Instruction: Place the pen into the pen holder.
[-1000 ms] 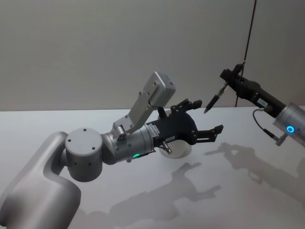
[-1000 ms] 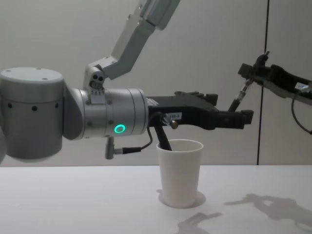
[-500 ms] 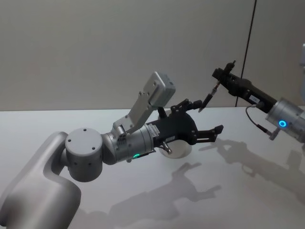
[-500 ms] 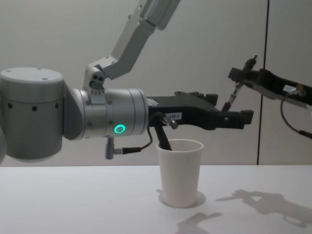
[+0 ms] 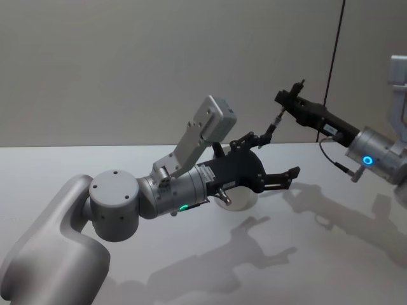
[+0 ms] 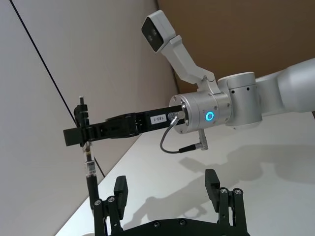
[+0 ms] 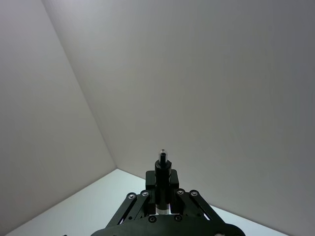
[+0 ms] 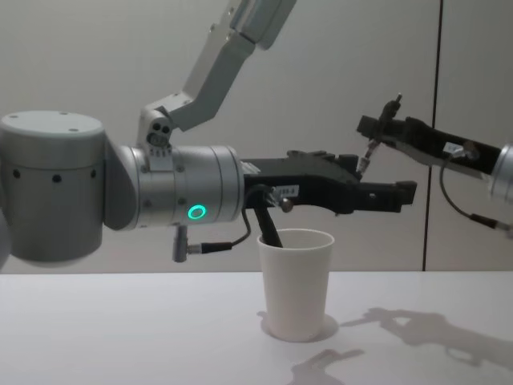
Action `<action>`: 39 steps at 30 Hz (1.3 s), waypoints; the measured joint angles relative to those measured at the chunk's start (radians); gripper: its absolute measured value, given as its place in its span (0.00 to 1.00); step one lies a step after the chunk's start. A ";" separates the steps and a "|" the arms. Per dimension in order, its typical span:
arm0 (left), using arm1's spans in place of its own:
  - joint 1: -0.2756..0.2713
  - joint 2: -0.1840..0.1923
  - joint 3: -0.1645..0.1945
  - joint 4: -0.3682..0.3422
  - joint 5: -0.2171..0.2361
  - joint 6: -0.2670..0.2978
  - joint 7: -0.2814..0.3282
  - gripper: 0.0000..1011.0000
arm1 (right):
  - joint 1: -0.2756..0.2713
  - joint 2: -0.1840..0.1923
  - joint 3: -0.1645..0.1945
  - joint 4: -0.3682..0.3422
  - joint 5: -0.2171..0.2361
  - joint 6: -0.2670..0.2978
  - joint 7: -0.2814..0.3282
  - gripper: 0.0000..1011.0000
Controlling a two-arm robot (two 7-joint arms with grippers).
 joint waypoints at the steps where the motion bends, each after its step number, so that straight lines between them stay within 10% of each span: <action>1: 0.000 0.000 0.000 0.000 0.000 0.000 0.000 0.99 | 0.003 -0.001 -0.001 0.006 -0.001 -0.003 0.002 0.13; 33: 0.000 0.000 0.000 0.000 0.000 0.000 0.000 0.99 | 0.168 -0.076 -0.038 0.310 -0.060 -0.079 0.064 0.13; 39: 0.000 0.000 0.000 0.000 0.000 0.000 0.000 0.99 | 0.177 -0.084 -0.041 0.324 -0.074 -0.080 0.065 0.29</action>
